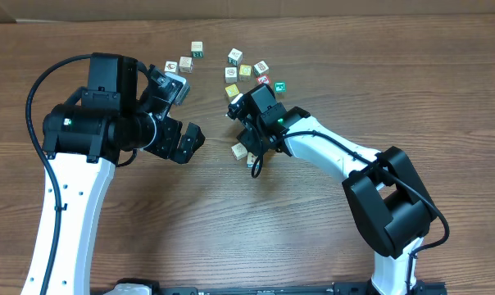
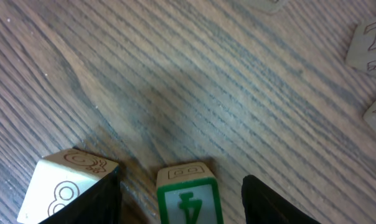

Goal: Form a circle
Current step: 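Open the right gripper to release the green block and lift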

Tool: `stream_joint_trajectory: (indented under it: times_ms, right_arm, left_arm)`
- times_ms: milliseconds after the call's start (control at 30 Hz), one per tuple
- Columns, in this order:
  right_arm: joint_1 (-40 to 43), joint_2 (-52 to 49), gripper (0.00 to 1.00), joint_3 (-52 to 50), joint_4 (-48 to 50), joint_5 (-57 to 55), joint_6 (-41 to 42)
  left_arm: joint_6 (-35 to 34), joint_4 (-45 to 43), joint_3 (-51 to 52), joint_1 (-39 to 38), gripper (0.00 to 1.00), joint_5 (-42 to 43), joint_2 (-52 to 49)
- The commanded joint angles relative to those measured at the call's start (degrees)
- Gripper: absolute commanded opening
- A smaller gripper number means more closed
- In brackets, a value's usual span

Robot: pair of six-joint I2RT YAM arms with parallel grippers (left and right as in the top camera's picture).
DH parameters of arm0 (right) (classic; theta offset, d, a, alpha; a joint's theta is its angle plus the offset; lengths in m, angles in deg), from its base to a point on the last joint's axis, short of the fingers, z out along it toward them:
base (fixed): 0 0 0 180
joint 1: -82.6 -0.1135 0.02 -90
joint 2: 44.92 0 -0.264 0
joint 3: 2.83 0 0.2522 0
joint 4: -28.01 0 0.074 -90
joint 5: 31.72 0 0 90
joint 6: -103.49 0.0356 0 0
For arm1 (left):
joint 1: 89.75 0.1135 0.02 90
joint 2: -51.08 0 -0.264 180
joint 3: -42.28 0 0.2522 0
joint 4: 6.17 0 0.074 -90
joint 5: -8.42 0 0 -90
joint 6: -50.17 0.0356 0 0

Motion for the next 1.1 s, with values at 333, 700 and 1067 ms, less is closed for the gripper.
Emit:
stream_joint_trajectory:
  times_ms: [333,700,1067]
  right_arm:
    - [2.89,9.57,0.51,1.05,0.63,-1.40,5.25]
    - [-0.94,11.72,0.27,0.50,-7.02,6.54,7.52]
    - [-4.50,9.99,0.04,-1.44,-5.64,10.40,9.25]
  left_arm:
    - [1.29,-0.04,0.20,-0.02,1.00,1.07,-0.31]
    - [1.29,-0.04,0.20,-0.02,1.00,1.07,-0.31]
    - [1.29,-0.04,0.20,-0.02,1.00,1.05,-0.31]
